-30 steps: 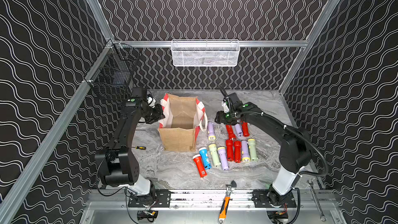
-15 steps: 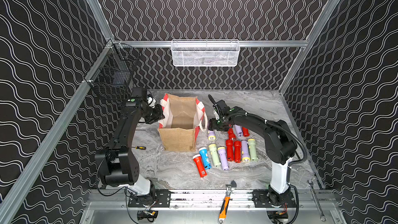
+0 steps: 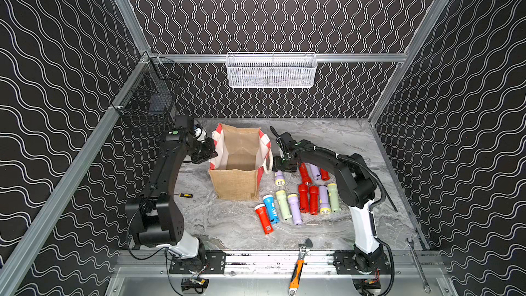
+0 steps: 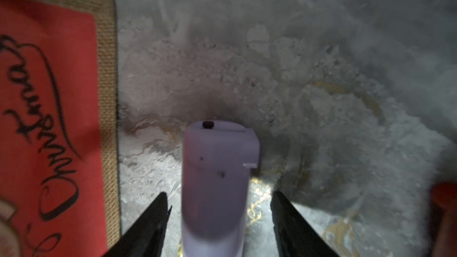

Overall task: Put the flashlights into the tote bags
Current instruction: Pick up the flashlight from the center of the board.

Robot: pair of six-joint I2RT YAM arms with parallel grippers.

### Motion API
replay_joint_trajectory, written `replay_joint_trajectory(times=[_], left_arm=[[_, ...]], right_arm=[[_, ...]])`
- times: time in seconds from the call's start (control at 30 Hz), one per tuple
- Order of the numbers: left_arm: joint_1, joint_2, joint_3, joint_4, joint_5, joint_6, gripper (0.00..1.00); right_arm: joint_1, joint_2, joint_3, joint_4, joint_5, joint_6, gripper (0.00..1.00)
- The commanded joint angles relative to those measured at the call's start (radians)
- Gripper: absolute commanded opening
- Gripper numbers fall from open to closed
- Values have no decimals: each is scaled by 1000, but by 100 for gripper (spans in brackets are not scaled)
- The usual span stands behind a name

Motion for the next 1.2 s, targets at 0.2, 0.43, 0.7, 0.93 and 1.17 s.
replay_joint_trajectory(times=[0.2,0.43,0.7,0.93,1.17], left_arm=[[0,-13,-5,5,6,17,0],[1,-23,-10,5,8,18,0],[0,-24,-15,12,14,12,0],[-1,-25,-12,10,7,10,0],[1,-19,-12,12,7,6,0]], right_arm=[[1,22,2,-11,21,55,57],[8,65,21,-36,36,59,49],[7,12,-30,-48,67,38,32],[-2,-48,-18,-70,75,5,24],[-16,-133,94,-118,63,-54,24]])
